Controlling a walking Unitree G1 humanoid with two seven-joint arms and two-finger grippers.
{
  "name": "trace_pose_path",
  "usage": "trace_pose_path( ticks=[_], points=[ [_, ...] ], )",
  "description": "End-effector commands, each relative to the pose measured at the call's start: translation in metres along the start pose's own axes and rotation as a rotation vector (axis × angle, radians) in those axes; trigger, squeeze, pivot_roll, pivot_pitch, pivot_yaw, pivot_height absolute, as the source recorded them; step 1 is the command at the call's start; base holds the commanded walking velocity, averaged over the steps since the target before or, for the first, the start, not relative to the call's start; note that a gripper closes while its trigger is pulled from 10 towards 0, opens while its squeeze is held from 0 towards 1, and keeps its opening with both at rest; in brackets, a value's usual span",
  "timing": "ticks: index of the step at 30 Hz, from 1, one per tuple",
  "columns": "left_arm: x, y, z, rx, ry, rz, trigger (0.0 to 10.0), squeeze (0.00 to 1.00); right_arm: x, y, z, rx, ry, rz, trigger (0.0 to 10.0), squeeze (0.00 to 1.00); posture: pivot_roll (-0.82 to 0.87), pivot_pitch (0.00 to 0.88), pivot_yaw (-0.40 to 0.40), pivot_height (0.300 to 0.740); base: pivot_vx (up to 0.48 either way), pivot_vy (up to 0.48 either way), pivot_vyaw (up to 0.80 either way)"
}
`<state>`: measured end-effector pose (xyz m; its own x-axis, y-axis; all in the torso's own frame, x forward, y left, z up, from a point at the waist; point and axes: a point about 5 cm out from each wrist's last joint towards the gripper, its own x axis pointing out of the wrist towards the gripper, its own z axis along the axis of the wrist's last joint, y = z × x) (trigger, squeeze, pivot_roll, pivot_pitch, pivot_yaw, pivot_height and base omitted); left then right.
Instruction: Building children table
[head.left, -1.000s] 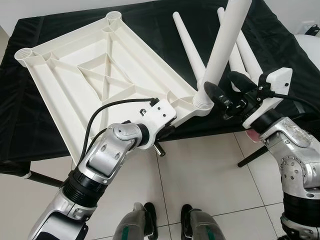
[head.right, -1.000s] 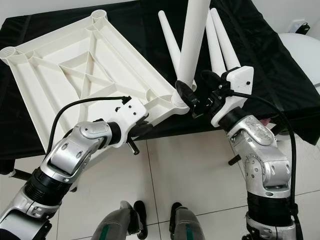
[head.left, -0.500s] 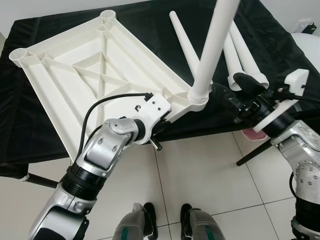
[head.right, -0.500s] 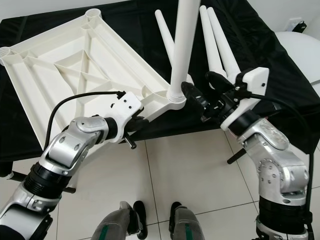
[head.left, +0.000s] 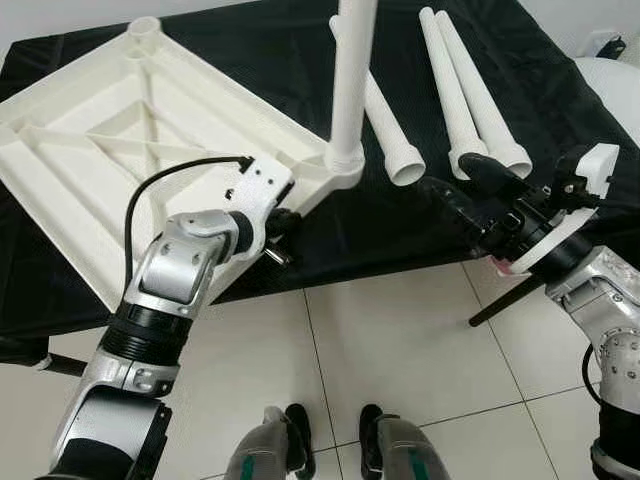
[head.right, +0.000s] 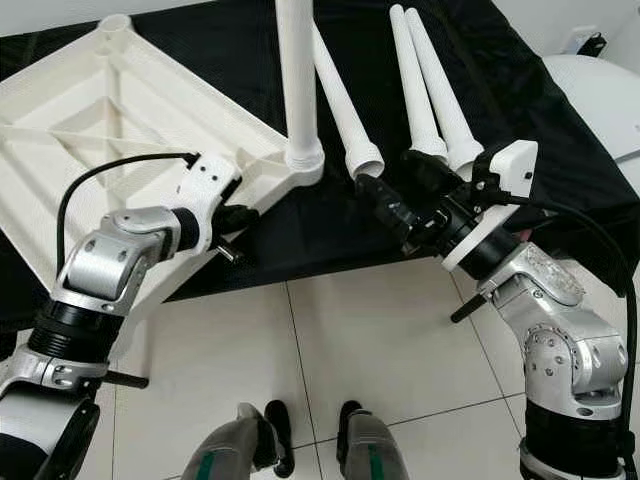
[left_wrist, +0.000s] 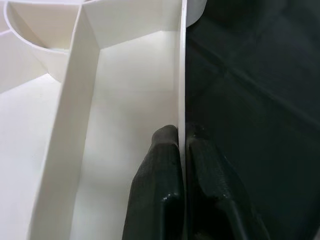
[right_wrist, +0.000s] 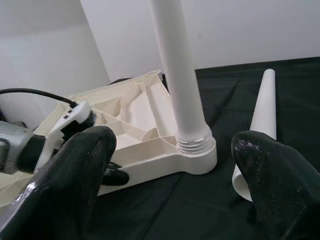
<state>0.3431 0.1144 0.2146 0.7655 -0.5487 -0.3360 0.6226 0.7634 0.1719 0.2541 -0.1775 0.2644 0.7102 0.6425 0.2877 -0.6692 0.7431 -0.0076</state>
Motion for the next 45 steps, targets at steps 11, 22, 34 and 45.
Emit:
trace_pose_path(
  ticks=[11,22,34,45],
  points=[
    [0.022,0.006,0.015,-0.048,-0.054,0.254,10.0,0.0,0.004,0.006,0.003,0.009,-0.019,0.024,10.0,0.0,-0.14,0.203,0.066,0.74,0.0,0.0,0.0],
    [0.043,0.006,0.042,-0.094,-0.134,0.287,10.0,0.0,0.008,0.007,0.005,0.017,-0.04,0.018,10.0,0.0,-0.13,0.21,0.074,0.74,0.0,0.0,0.0],
    [0.049,0.004,0.055,-0.068,-0.173,0.281,10.0,0.0,0.006,0.009,0.006,0.015,-0.051,0.003,10.0,0.0,-0.14,0.217,0.089,0.74,0.0,0.0,0.0],
    [0.053,0.004,0.071,-0.069,-0.237,0.251,10.0,1.0,0.007,0.01,0.007,0.013,-0.06,-0.003,10.0,0.0,-0.14,0.22,0.096,0.74,0.0,0.0,0.0]
  ],
)
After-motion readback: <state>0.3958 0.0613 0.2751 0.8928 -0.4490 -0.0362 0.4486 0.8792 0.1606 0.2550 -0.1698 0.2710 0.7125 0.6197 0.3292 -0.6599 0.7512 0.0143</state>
